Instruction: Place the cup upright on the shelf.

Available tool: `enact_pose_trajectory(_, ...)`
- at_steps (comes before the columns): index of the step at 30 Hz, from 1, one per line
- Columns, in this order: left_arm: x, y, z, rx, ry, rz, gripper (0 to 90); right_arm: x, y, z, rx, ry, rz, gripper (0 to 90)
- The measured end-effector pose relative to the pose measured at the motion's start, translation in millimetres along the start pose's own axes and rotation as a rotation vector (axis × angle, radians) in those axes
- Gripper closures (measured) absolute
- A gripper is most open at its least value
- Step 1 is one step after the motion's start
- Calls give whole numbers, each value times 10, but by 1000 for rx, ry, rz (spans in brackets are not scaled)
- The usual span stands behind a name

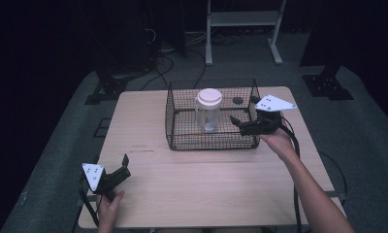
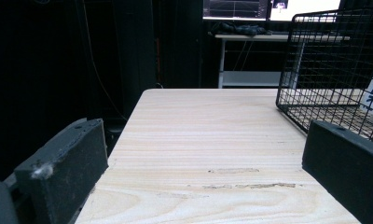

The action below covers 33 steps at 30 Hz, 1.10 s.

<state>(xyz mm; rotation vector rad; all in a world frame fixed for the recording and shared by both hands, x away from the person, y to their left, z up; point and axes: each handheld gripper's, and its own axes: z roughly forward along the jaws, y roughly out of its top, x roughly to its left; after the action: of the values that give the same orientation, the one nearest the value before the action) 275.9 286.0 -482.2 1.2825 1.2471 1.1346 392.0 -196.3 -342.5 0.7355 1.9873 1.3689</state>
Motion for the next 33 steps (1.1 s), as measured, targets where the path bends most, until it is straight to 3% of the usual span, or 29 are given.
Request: enact_pose_trajectory(33,-3,0,0,1,1,3,0,90,-343,-235,16,3,13,21)
